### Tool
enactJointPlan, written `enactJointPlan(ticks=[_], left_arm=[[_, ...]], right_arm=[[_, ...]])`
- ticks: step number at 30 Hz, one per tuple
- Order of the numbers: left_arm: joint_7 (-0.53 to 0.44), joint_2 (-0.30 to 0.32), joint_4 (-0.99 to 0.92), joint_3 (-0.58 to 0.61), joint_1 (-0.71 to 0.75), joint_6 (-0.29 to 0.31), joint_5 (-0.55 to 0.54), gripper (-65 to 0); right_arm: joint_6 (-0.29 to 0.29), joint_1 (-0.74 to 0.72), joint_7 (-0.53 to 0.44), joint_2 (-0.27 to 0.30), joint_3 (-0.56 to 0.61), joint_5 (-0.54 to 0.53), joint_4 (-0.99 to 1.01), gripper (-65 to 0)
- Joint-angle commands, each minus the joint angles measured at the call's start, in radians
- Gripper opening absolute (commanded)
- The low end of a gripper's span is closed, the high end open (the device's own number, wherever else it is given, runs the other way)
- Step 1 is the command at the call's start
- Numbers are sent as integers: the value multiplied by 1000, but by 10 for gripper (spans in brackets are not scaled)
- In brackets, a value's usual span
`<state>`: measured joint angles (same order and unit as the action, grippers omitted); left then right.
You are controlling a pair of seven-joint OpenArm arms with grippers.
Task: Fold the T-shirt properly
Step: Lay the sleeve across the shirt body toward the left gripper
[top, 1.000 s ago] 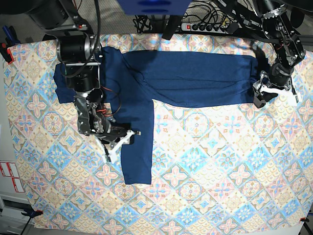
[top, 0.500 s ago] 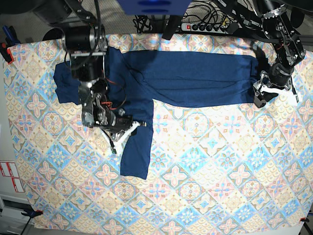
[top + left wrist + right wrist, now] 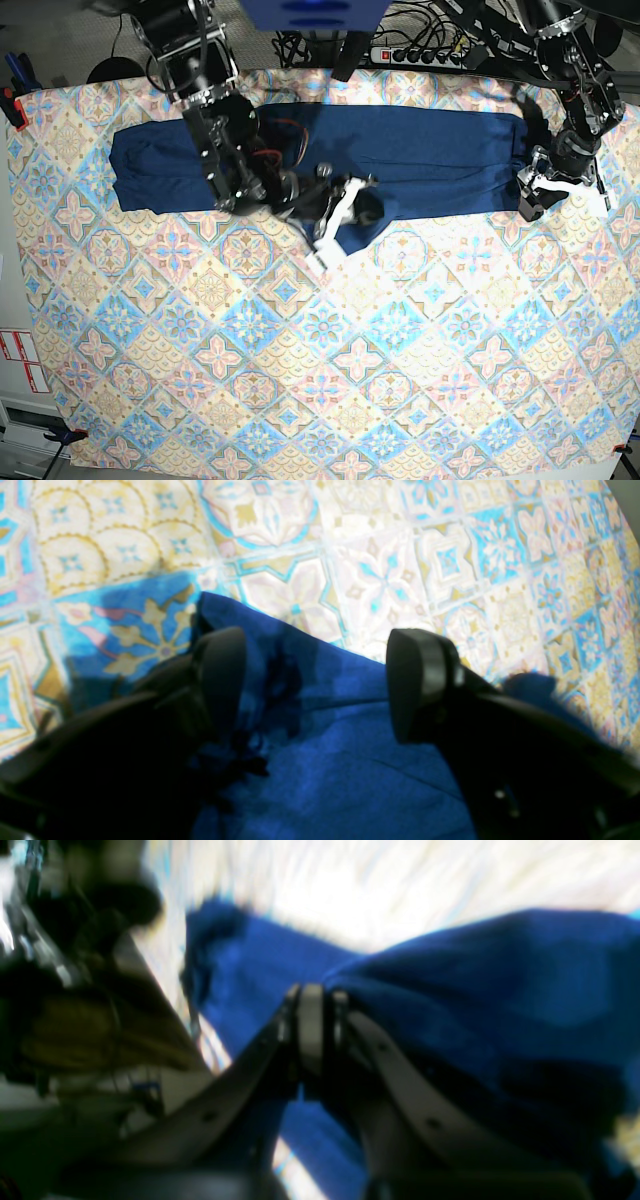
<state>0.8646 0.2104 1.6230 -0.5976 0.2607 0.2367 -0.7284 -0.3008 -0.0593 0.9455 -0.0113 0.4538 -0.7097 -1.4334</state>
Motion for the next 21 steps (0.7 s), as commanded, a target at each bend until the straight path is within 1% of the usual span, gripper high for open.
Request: enactJointPlan(ticks=[1,6,9,14,17,19,21], left_arm=[[-17,13,16,-5,-7,5,-13,-239],[-17,13,16,-5,-2,5,-10,-239],[-17,13,16,-5,-2,5,-9,-239],[-17,13,16,-5,-7,5,-9,-239],[-17,13,18,-5,-7,5,-9,-239],[-17,13,18,-5,-7,5,-9,-239],[-17,13,18,-5,-5,5,-9,-239]], right_arm=[[-10,-30,-30,-5,9,-23,-45,-648],[-10,-38,-29,-9,78,-24,-51,-648],[-10,-89,-27,-9,167,-26,-51,-648],[-10,-224,-1,-13,437,-26,-53,-648],[-10,-299,0,-45,583,-28,-51,-647],[-10,-311,-7,-46,609,-21,-51,-647],[-10,-305,-10,-46,595,-20,-48,-643]])
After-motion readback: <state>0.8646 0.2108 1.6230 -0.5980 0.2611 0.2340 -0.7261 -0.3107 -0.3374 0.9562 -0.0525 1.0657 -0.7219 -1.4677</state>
